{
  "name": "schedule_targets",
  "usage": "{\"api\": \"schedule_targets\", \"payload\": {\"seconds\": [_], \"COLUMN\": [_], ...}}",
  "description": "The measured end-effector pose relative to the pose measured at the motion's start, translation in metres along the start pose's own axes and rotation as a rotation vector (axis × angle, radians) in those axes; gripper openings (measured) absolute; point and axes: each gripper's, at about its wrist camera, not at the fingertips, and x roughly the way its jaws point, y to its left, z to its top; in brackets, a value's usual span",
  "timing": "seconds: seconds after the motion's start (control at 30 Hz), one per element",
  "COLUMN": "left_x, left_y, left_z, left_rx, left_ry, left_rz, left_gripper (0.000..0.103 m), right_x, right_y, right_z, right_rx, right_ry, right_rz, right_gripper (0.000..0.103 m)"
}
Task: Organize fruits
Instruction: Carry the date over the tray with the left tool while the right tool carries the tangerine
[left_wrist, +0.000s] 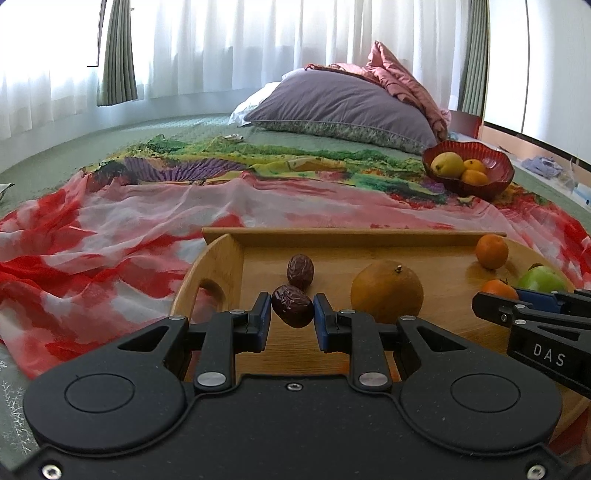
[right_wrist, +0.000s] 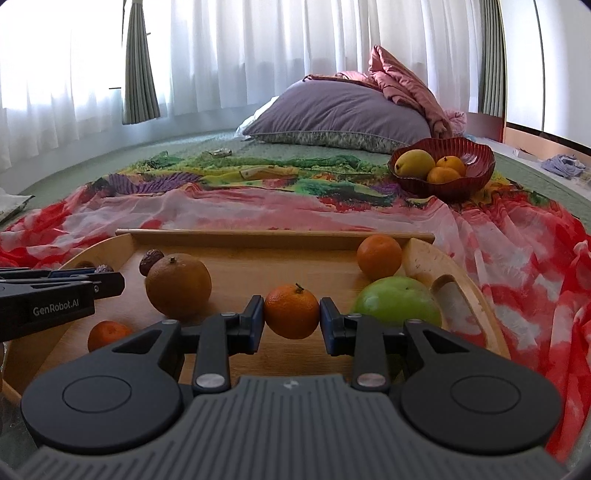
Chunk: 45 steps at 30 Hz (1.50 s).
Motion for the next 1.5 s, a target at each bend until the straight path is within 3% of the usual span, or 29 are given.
{"api": "schedule_targets", "payload": {"seconds": [0.37,1.3,1.4,1.5], "left_x": [0.013,0.019,0.018,0.017], "left_y": [-0.002,-0.004,-0.004,-0.004], "left_z": [-0.002,-0.003,-0.003,-0.002], "left_rx": [0.014,0.04,0.034,0.034], "left_ry": [0.025,0.061,0.062,0.063], "left_rz": [0.013,0.02,0.019,0.022], "left_gripper": [0.023,0.024,0.03,0.046], "right_x": [0.01,0.017,0.016,0.014], "right_y": [0.008,0.01,0.01,0.01], "right_z": [-0.001,-0.001,-0.001,-0.001], "right_rx": [-0.044,-0.068,-0.066,-0.062], "right_ry": [0.066,0.099,0.099,0.095], "right_rz": [0.015,0.009,0.011,0.017], "right_gripper": [0.037,0.038,0.042,0.044]}}
